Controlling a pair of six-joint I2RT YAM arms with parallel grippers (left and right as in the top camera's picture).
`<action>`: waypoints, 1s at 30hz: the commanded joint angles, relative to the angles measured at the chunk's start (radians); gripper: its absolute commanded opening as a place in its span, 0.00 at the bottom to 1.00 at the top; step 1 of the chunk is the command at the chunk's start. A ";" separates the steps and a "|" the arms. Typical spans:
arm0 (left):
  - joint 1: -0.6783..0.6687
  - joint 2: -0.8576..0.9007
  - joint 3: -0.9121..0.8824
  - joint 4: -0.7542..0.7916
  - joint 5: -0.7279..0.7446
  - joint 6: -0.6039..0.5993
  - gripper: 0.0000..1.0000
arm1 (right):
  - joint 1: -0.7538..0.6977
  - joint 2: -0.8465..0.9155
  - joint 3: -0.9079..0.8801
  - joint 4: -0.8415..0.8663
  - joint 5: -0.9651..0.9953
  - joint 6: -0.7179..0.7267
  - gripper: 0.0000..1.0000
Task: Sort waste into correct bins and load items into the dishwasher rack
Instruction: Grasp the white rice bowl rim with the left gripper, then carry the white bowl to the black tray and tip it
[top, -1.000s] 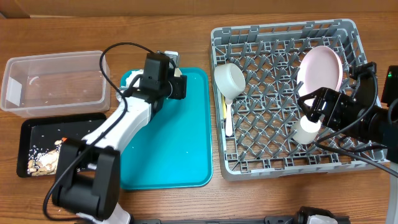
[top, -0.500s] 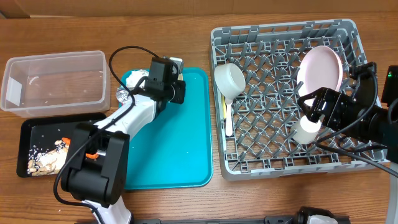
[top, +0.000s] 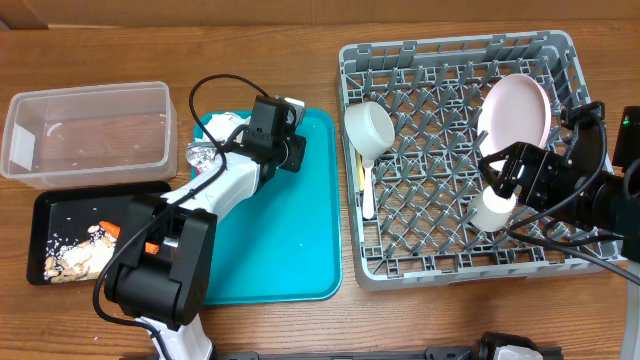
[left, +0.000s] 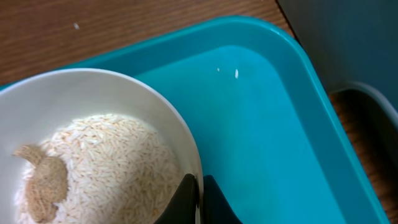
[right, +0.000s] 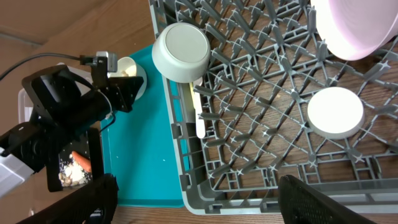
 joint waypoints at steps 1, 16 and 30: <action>-0.001 0.007 0.008 -0.032 -0.006 -0.025 0.04 | -0.002 -0.003 0.006 0.002 0.010 -0.003 0.86; -0.011 -0.358 0.009 -0.428 -0.007 -0.242 0.04 | -0.002 -0.003 0.006 0.003 0.010 -0.003 0.86; 0.010 -0.641 0.009 -0.809 -0.071 -0.507 0.04 | -0.002 -0.003 0.006 0.002 0.011 -0.003 0.86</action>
